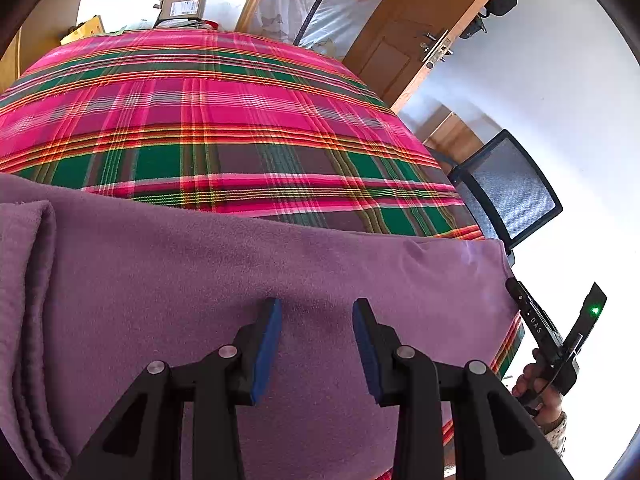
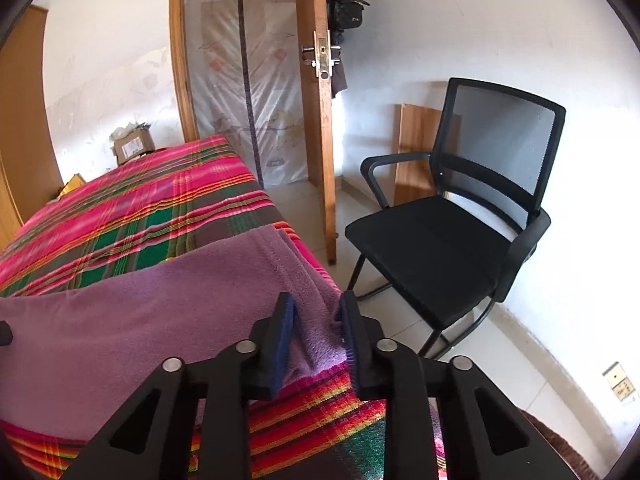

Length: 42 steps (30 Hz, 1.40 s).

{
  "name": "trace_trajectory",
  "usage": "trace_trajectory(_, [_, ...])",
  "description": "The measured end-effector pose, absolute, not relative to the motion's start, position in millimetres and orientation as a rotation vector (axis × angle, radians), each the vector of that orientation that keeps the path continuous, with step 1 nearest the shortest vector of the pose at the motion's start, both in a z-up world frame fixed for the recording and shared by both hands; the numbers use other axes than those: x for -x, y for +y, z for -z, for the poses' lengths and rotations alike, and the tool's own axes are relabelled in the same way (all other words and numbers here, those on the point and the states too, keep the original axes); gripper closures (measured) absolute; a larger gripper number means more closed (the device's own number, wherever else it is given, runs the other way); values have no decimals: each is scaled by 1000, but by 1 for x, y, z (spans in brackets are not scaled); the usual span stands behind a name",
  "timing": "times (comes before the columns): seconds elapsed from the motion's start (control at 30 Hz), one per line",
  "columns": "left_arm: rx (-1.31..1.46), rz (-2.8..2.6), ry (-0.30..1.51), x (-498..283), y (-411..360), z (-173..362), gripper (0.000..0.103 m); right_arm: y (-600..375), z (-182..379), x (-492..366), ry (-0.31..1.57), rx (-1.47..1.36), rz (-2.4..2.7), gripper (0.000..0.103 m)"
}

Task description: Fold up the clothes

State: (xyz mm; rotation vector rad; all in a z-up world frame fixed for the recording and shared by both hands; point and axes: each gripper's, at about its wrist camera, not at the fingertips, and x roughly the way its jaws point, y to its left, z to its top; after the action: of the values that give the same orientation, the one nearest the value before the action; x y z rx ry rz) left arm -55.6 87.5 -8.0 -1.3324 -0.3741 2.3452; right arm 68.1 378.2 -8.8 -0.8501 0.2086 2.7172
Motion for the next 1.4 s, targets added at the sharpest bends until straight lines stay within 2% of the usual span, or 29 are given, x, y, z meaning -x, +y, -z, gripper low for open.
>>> trace_trajectory(0.03, [1332,-2345,-373,56,87,8,65,379,8,-69,211,846,-2719,88])
trace_trajectory(0.13, [1331,-2343,-374,55,87,8,65,377,5,-71,208,835,-2726,91])
trace_trajectory(0.6, [1323,-2348,-375,54,87,8,65,351,0,-78,-18,759,-2744,93])
trace_trajectory(0.67, [1321,-2349,-375,54,87,8,65,359,3,-76,31,780,-2721,91])
trace_trajectory(0.73, [1322,-2349,-375,55,87,8,65,365,6,-74,58,797,-2698,79])
trace_trajectory(0.87, [1324,-2354,-373,55,89,8,65,376,9,-78,133,812,-2702,73])
trace_trajectory(1.0, [1325,-2356,-373,54,89,8,65,391,13,-81,272,827,-2708,60])
trace_trajectory(1.13, [1327,-2360,-374,54,90,8,65,401,16,-79,390,836,-2733,59])
trace_trajectory(1.4, [1332,-2371,-369,54,92,9,65,394,16,-76,370,828,-2757,57])
